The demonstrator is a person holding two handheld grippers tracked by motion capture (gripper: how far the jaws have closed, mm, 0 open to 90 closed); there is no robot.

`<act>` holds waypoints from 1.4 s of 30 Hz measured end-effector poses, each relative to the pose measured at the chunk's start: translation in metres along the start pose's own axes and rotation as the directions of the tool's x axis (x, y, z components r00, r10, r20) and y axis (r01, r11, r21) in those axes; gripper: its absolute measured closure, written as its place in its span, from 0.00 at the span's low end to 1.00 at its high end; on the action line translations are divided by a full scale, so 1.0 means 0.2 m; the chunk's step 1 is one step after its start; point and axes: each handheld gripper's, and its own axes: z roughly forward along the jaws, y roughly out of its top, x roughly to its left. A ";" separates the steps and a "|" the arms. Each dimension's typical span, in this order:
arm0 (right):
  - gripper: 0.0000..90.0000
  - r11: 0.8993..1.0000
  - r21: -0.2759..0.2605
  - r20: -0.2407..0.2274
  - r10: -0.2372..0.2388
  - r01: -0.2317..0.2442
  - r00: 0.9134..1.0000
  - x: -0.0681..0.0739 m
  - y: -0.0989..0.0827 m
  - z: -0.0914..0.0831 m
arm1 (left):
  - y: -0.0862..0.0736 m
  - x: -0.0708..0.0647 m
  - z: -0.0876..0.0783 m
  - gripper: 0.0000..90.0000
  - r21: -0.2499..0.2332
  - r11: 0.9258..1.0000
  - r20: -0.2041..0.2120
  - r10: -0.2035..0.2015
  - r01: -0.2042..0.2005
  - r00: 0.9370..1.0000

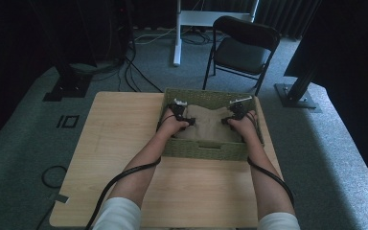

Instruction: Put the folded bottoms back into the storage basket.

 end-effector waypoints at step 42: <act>0.16 0.968 -0.245 -0.116 -0.078 0.047 0.990 0.05 0.07 -0.46 | 0.19 -0.08 -0.47 0.20 -0.127 0.990 0.124 0.077 -0.061 0.989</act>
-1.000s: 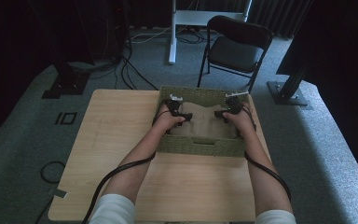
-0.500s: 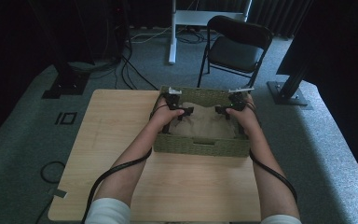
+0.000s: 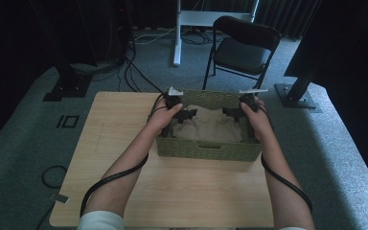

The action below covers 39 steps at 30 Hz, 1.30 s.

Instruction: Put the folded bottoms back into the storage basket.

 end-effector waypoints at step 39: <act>0.15 0.966 -0.154 -0.161 -0.234 0.210 0.959 0.28 -0.16 -0.37 | -0.16 -0.30 -0.33 0.20 -0.098 0.984 0.099 0.156 -0.146 0.983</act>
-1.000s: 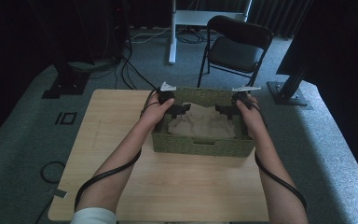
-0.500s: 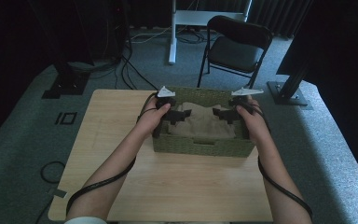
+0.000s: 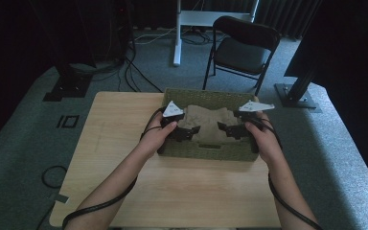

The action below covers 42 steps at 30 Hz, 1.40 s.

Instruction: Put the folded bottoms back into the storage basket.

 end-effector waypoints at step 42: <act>0.15 0.998 0.060 -0.147 -0.015 0.024 0.989 0.25 -0.54 -0.08 | -0.42 -0.24 -0.23 0.20 0.055 0.995 0.074 0.080 -0.084 0.994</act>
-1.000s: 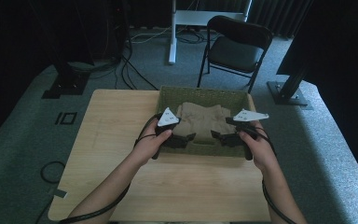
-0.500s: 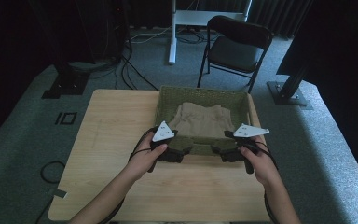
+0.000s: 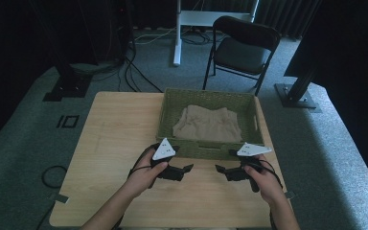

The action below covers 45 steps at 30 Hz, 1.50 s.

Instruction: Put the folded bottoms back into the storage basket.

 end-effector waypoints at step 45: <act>0.15 0.979 0.144 0.215 0.113 -0.146 0.970 -0.12 -0.44 -0.05 | -0.56 0.24 -0.14 0.20 0.138 0.972 -0.256 -0.152 0.191 0.955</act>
